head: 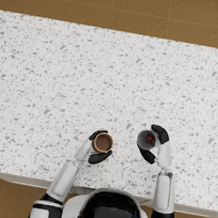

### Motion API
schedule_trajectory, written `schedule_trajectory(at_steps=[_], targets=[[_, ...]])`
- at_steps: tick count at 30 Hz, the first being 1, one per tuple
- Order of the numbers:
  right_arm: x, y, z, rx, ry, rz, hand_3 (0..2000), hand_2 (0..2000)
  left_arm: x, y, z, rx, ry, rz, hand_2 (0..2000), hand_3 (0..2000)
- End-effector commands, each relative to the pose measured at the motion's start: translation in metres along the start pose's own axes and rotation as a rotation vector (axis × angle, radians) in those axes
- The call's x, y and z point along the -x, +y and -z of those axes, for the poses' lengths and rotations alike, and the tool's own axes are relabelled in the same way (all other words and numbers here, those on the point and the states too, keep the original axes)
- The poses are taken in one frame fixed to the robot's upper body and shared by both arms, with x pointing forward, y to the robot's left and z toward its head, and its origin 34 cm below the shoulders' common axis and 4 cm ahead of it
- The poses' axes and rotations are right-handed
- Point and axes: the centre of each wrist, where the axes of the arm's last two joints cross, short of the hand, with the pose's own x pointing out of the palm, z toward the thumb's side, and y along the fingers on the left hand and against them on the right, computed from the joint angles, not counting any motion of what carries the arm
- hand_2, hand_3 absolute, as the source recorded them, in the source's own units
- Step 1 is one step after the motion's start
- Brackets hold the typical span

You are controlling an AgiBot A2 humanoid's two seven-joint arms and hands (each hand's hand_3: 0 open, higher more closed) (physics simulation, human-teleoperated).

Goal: Pick up two cups and pour the berry on the right into the cup on the left

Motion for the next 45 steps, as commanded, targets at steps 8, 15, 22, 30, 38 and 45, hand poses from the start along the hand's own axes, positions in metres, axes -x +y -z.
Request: schedule_trajectory(at_steps=[8,15,22,30,38,45], targets=[[-0.016,-0.041,-0.035,0.144,0.187,0.011,1280,2000,-0.011,0.024,-0.008,-0.046,-0.037,0.009,2000,1280],[-0.023,-0.05,-0.046,0.171,0.384,0.029,1280,2000,-0.015,0.038,-0.003,-0.031,-0.055,0.008,2000,1280],[-0.027,-0.054,-0.067,0.226,0.579,0.072,1280,2000,-0.016,0.04,-0.002,-0.026,-0.063,0.006,2000,1280],[-0.032,-0.055,-0.073,0.221,0.812,0.1,1280,2000,-0.017,0.04,0.0,-0.018,-0.069,0.0,2000,1280],[-0.036,-0.053,-0.079,0.212,1.048,0.138,1280,2000,-0.018,0.038,0.005,-0.001,-0.075,0.001,2000,1280],[-0.036,-0.053,-0.085,0.191,1.248,0.194,1280,2000,-0.019,0.041,-0.001,-0.023,-0.081,-0.004,2000,1280]])
